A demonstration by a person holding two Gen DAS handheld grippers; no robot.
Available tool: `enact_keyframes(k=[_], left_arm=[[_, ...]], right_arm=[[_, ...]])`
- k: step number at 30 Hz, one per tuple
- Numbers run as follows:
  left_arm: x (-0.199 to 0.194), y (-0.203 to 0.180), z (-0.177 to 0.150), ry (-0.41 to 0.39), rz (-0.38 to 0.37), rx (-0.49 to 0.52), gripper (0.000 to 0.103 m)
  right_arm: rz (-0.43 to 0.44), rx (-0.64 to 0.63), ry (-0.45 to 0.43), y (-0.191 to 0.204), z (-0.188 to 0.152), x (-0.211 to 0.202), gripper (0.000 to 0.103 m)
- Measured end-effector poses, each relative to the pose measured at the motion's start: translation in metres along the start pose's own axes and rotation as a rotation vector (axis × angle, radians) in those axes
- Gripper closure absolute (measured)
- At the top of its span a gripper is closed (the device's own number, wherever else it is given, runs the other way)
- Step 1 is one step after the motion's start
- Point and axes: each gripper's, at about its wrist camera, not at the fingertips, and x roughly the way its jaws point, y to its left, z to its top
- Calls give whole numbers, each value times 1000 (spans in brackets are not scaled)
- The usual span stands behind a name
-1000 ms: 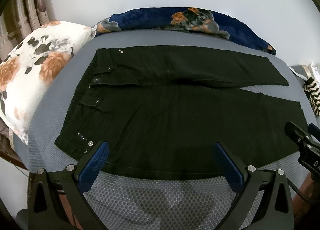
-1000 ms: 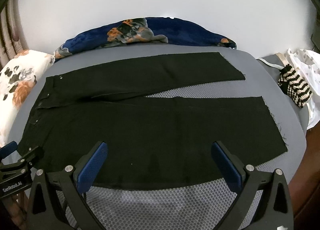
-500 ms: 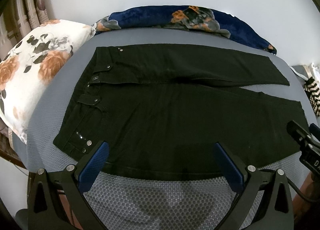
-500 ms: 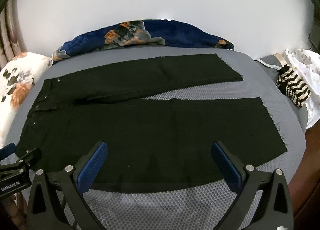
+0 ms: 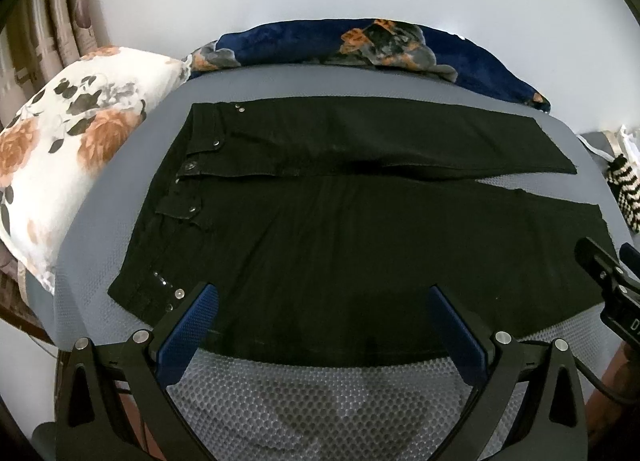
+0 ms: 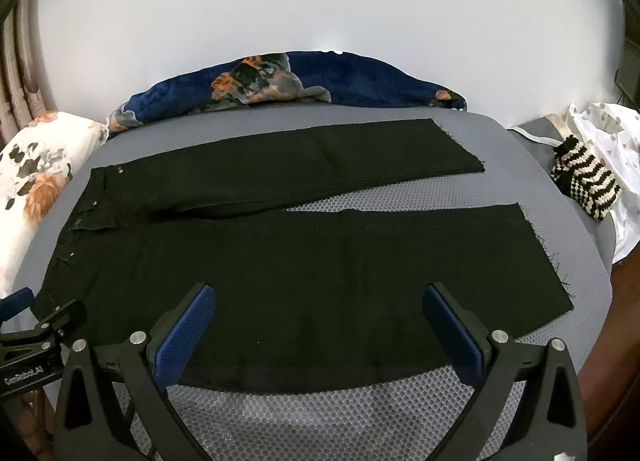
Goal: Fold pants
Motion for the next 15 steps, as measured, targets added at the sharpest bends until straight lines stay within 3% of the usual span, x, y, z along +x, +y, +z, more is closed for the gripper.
enact_keyframes(k=[15], left_arm=[[-1, 2, 3, -3, 7, -6, 0]], right_arm=[[-2, 3, -15, 0, 2, -1, 0]])
